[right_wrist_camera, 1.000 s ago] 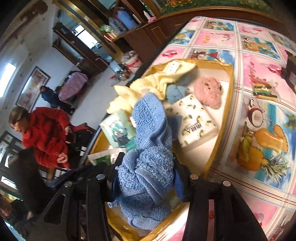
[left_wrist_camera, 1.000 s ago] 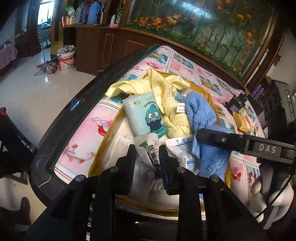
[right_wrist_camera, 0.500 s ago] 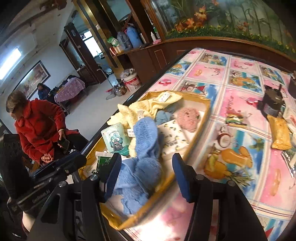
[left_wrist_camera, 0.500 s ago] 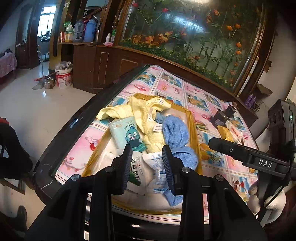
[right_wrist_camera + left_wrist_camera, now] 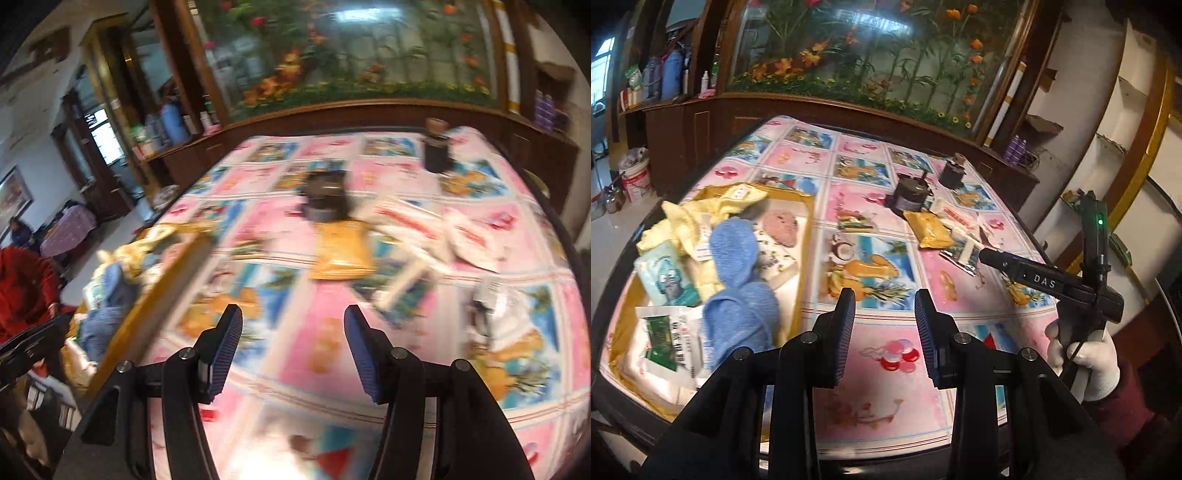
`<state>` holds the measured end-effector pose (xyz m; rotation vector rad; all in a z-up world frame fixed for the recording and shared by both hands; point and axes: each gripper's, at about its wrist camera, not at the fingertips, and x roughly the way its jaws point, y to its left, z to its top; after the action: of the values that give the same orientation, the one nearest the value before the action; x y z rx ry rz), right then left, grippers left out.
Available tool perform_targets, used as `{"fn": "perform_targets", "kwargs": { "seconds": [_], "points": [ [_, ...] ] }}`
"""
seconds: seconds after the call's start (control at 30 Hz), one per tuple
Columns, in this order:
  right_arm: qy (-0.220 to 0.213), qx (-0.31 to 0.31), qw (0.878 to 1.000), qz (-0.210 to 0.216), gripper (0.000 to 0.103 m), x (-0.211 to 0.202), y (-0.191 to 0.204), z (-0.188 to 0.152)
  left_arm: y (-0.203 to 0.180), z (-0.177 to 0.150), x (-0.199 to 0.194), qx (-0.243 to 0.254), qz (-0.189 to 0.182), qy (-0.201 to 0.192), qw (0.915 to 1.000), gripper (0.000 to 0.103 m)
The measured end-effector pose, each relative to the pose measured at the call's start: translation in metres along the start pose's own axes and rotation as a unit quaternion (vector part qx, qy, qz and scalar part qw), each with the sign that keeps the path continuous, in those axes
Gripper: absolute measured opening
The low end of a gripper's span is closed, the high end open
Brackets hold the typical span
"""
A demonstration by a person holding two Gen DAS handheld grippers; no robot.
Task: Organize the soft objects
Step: 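Move both tools back to the remaining packets on the table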
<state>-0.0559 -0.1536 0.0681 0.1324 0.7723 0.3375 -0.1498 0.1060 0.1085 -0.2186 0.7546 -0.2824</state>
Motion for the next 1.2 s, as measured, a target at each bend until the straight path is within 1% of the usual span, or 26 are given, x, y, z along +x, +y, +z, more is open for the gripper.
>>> {"fn": "perform_targets", "kwargs": {
  "seconds": [0.1, 0.2, 0.27, 0.33, 0.4, 0.5, 0.53, 0.6, 0.63, 0.7, 0.77, 0.83, 0.9, 0.93, 0.97, 1.0, 1.03, 1.07, 1.13, 1.2],
  "points": [
    [-0.002, 0.008, 0.999, -0.039, 0.057, 0.004, -0.03, 0.007, -0.015, 0.0, 0.015, 0.008, -0.009, 0.013, 0.9998, 0.033],
    [0.002, 0.007, 0.998, -0.068, 0.058, 0.015, -0.049, 0.017, -0.027, 0.0, 0.03, 0.014, -0.014, 0.025, 0.9995, 0.033],
    [0.007, 0.0, 0.996, -0.092, 0.058, 0.029, -0.055, 0.028, -0.031, -0.002, 0.038, 0.013, -0.016, 0.034, 0.9992, 0.033],
    [0.027, -0.009, 0.991, -0.133, 0.058, 0.052, -0.06, 0.041, -0.03, -0.004, 0.045, 0.01, -0.014, 0.044, 0.9989, 0.033],
    [0.046, 0.003, 0.986, -0.159, 0.058, 0.076, -0.071, 0.054, -0.028, -0.005, 0.049, 0.005, -0.012, 0.049, 0.9987, 0.033],
    [0.083, 0.013, 0.982, -0.17, 0.058, 0.108, -0.082, 0.059, -0.026, -0.007, 0.053, 0.003, -0.008, 0.053, 0.9986, 0.033],
    [0.091, 0.01, 0.981, -0.169, 0.058, 0.114, -0.082, 0.058, -0.025, -0.007, 0.054, 0.002, -0.007, 0.053, 0.9986, 0.033],
    [0.087, -0.003, 0.982, -0.169, 0.057, 0.113, -0.077, 0.056, -0.024, -0.007, 0.056, 0.001, -0.006, 0.054, 0.9985, 0.033],
    [0.093, -0.008, 0.982, -0.164, 0.057, 0.112, -0.073, 0.055, -0.023, -0.007, 0.057, 0.0, -0.004, 0.056, 0.9984, 0.033],
    [0.11, -0.012, 0.983, -0.145, 0.057, 0.109, -0.068, 0.05, -0.021, -0.007, 0.058, -0.002, -0.003, 0.061, 0.9982, 0.033],
    [0.12, -0.025, 0.983, -0.135, 0.058, 0.103, -0.058, 0.044, -0.021, -0.008, 0.056, -0.002, -0.006, 0.058, 0.9983, 0.033],
    [0.129, -0.034, 0.984, -0.116, 0.057, 0.095, -0.05, 0.034, -0.019, -0.008, 0.056, -0.001, -0.009, 0.056, 0.9984, 0.033],
    [0.139, -0.049, 0.984, -0.102, 0.058, 0.087, -0.038, 0.024, -0.017, -0.009, 0.058, -0.003, -0.009, 0.059, 0.9982, 0.033],
    [0.145, -0.055, 0.984, -0.091, 0.058, 0.084, -0.033, 0.02, -0.016, -0.01, 0.059, -0.005, -0.01, 0.062, 0.998, 0.033],
    [0.151, -0.056, 0.985, -0.066, 0.057, 0.079, -0.029, 0.016, -0.016, -0.011, 0.061, -0.006, -0.011, 0.065, 0.9978, 0.033],
    [0.156, -0.047, 0.986, -0.027, 0.057, 0.071, -0.029, 0.014, -0.015, -0.012, 0.061, -0.005, -0.013, 0.068, 0.9976, 0.033],
    [0.148, -0.032, 0.989, 0.001, 0.057, 0.06, -0.032, 0.014, -0.016, -0.012, 0.061, -0.004, -0.013, 0.069, 0.9975, 0.033],
    [0.13, -0.016, 0.991, 0.015, 0.057, 0.047, -0.036, 0.016, -0.016, -0.013, 0.062, -0.001, -0.013, 0.071, 0.9974, 0.033],
    [0.095, 0.007, 0.995, 0.019, 0.057, 0.021, -0.048, 0.022, -0.016, -0.013, 0.063, 0.002, -0.015, 0.075, 0.9971, 0.033],
    [0.073, 0.013, 0.997, 0.008, 0.058, 0.002, -0.058, 0.024, -0.016, -0.012, 0.065, -0.001, -0.023, 0.079, 0.9966, 0.033]
  ]
}}
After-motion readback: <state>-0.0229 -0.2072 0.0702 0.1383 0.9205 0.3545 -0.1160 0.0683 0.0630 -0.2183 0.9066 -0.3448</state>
